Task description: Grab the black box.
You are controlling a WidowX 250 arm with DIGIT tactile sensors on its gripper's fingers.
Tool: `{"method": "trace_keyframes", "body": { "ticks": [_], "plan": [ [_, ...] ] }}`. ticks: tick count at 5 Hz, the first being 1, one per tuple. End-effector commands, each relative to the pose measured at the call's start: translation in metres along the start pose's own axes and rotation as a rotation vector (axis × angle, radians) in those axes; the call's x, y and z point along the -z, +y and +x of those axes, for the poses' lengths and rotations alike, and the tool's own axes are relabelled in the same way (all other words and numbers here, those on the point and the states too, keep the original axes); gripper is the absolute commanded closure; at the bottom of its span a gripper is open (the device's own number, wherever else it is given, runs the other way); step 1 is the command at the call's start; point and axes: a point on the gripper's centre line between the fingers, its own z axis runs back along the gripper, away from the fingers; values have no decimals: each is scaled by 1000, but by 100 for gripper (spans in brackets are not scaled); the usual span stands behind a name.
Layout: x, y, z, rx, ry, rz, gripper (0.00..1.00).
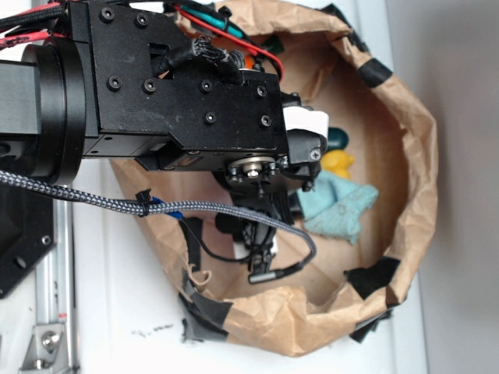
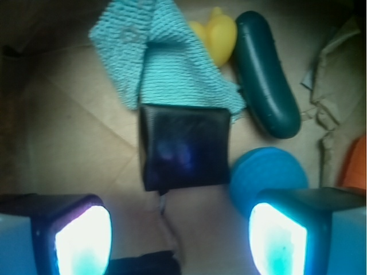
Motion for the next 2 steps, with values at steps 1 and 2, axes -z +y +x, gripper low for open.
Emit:
{"method": "trace_keyframes", "body": {
  "ticks": [1,2],
  "plan": [
    [42,-28,28,98,-7,-29,0],
    [73,-25,28,131,55,68,0]
  ]
}}
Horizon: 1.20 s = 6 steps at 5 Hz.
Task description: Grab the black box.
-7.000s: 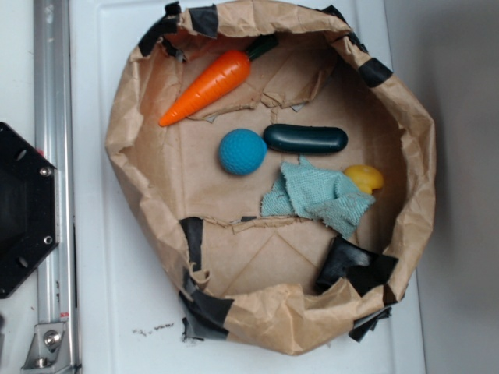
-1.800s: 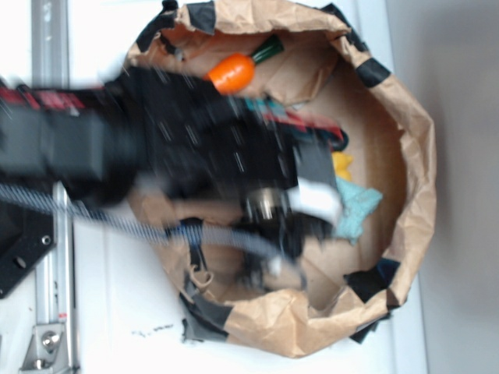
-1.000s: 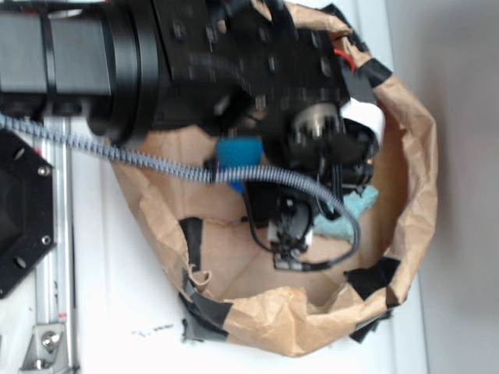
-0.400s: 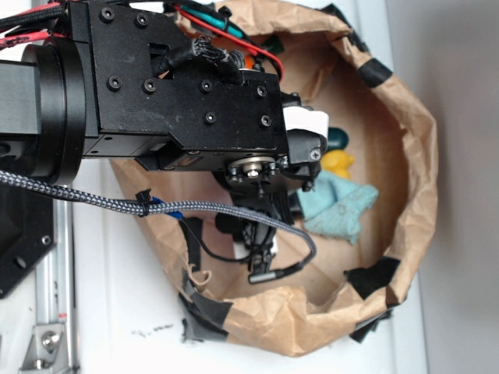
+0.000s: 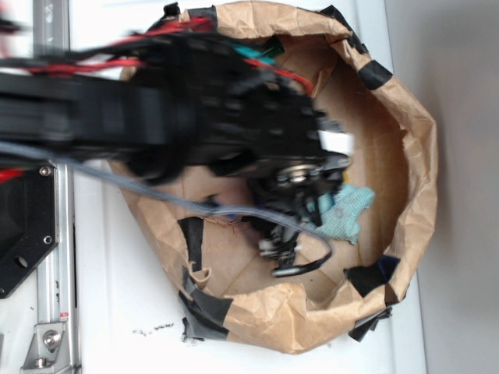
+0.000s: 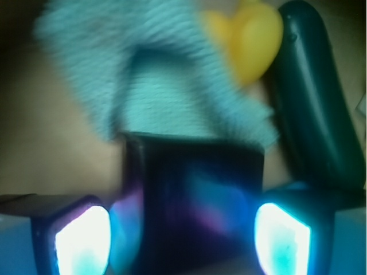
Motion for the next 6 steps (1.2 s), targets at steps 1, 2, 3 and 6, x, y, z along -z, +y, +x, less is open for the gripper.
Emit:
{"method": "trace_keyframes", "body": {
  "ticks": [1,2,3,6],
  "plan": [
    [29,-12,-5,79,54,95,0],
    [-9,-13,-6,98,-16,89,100],
    [-59,-8,-4,123,-140,85,100],
    [-154,-5,4,212,-163,21,100]
  ]
}}
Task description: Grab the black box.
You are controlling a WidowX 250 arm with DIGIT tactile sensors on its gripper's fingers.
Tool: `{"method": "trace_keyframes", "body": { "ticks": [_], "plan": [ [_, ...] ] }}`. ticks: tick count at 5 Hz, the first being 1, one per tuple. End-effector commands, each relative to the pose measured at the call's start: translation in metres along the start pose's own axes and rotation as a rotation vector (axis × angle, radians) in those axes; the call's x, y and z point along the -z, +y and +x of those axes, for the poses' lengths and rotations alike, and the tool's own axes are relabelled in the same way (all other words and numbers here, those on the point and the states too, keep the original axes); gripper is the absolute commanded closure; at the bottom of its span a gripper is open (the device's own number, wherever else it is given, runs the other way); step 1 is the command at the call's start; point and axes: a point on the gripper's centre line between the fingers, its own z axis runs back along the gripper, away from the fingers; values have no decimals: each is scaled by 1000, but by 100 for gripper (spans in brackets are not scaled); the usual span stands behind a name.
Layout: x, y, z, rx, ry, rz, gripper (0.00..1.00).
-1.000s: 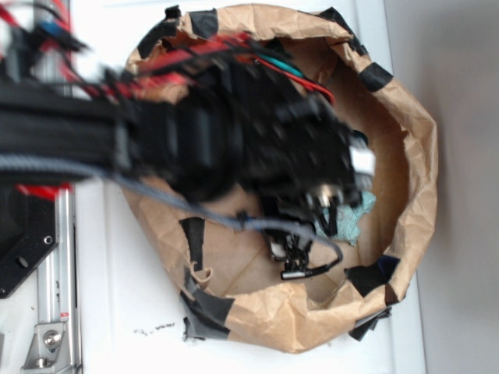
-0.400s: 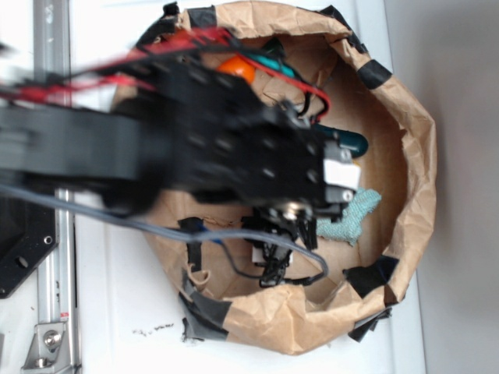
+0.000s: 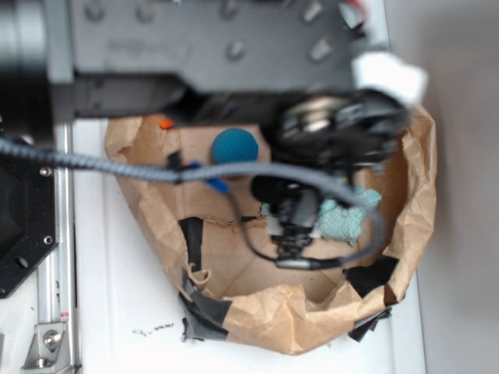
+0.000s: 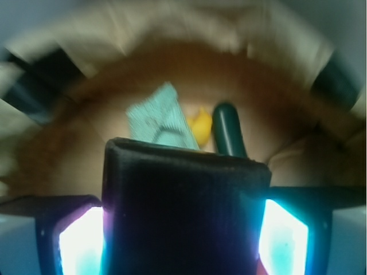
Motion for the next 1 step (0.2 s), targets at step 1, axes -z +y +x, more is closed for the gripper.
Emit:
{"method": "trace_keyframes", "body": {
  "ticks": [1],
  "plan": [
    [-14,-9,-3,-12,29,12,100]
  ]
}}
